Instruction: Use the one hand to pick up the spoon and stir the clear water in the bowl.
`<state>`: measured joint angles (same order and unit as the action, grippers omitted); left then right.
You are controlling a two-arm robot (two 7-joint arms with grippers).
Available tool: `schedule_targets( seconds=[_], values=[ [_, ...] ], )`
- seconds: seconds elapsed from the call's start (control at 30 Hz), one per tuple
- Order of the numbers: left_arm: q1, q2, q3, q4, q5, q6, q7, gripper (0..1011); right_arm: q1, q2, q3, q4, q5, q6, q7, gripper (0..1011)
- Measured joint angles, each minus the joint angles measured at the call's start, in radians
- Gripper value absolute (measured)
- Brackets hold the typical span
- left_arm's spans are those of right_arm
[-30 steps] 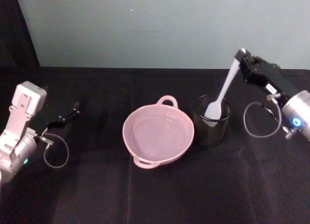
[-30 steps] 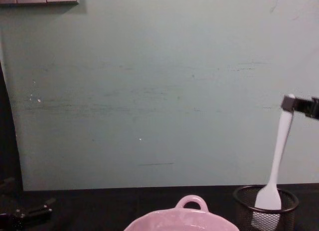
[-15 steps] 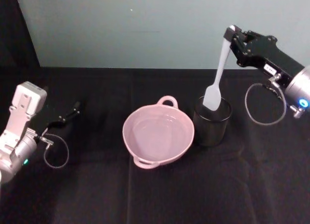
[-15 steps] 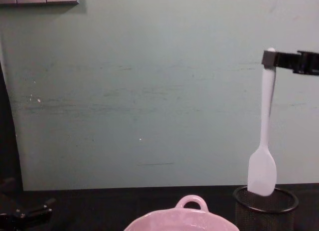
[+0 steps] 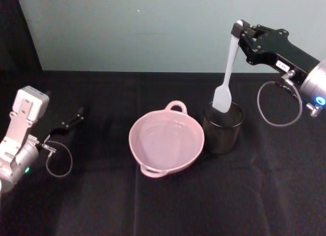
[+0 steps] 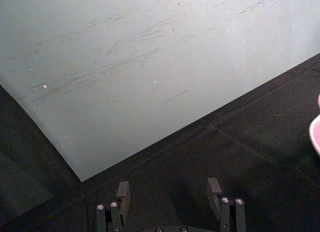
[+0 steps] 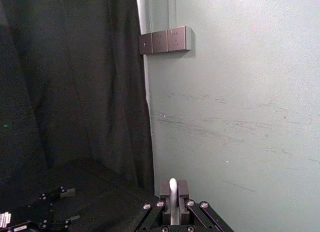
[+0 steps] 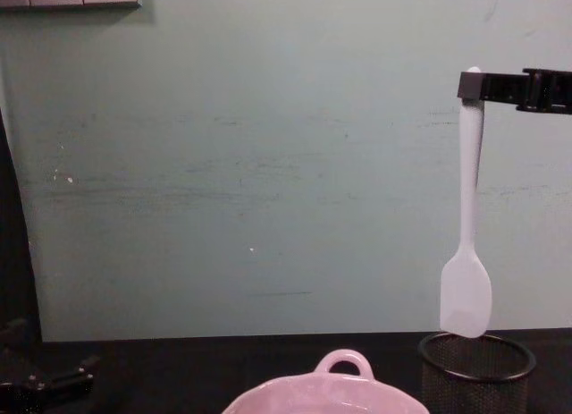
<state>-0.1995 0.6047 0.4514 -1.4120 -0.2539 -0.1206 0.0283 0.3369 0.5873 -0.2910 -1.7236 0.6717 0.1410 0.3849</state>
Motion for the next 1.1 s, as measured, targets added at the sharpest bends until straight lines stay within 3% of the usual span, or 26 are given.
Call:
schedule_targets(
  seconds=[0.73,0.87,1.1],
  values=[
    [0.000,0.000,0.000,0.000,0.000,0.000,0.000,1011,-0.016,0.001,0.005,-0.014,0.006,-0.017,0.008,96],
    [0.000,0.000,0.000,0.000,0.000,0.000,0.000,1011,-0.012,-0.012,-0.015,-0.019,0.013,-0.023,0.026,96],
    [0.000,0.000,0.000,0.000,0.000,0.000,0.000,1011,0.037,-0.066,-0.109,0.032,-0.008,-0.044,0.077,96]
  ],
)
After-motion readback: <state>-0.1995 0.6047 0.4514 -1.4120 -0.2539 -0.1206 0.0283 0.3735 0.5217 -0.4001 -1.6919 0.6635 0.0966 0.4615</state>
